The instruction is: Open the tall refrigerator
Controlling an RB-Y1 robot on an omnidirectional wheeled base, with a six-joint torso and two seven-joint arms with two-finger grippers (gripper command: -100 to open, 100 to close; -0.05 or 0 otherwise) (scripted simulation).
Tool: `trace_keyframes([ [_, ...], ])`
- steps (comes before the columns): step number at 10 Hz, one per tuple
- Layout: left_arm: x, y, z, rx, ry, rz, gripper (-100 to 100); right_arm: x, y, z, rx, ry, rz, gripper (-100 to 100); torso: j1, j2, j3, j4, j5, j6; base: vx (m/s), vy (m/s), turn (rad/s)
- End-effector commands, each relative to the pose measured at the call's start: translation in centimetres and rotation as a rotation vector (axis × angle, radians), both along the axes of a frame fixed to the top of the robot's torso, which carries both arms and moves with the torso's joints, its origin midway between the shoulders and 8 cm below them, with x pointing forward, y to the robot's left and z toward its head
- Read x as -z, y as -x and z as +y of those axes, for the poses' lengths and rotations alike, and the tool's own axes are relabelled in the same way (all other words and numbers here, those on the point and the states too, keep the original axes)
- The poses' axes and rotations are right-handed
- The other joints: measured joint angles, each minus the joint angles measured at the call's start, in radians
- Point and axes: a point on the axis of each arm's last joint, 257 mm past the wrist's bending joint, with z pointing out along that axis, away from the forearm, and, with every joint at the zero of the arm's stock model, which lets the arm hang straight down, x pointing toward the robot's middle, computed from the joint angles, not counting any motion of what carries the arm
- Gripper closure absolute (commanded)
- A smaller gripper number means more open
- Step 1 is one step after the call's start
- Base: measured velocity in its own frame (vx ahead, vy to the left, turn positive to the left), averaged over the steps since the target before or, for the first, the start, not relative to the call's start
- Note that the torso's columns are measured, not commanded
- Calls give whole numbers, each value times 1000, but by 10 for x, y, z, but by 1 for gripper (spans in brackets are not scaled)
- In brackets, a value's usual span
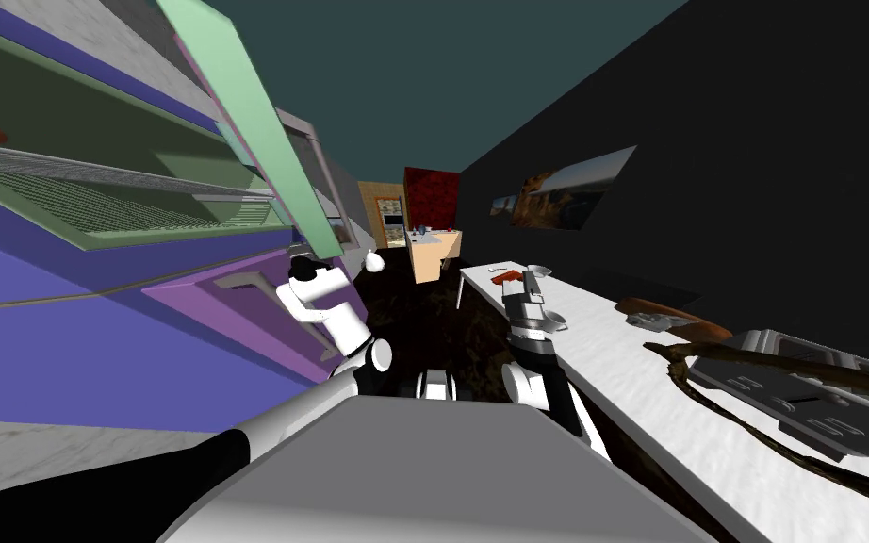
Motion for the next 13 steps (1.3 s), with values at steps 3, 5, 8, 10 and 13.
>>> trace_keyframes([
  [3, -47, 29, 32, -86, -94, -19, -100, 0, 0, 0, 0, 0, 0, 0, -3, -2, -1, -1, -1, 0, 19, -8, -7],
  [5, -61, 39, 41, -114, -116, -21, -100, 0, 0, 0, 0, 0, 0, 0, -3, -2, -2, -1, -1, 0, 29, -10, -13],
  [8, -75, 54, 53, -161, -122, -8, -100, 0, 0, 0, 0, 0, 0, 0, -3, -3, -2, -1, -1, 0, 63, -21, -27],
  [10, -73, 57, 55, -174, -96, 9, -100, 0, 0, 0, 0, 0, 0, 0, -4, -4, -3, -1, -1, 0, 107, -30, -40],
  [13, -64, 60, 55, -184, -50, 34, -100, 0, 0, 0, 0, 0, 0, 0, -3, -1, -1, 0, -1, 0, 95, -33, -33],
])
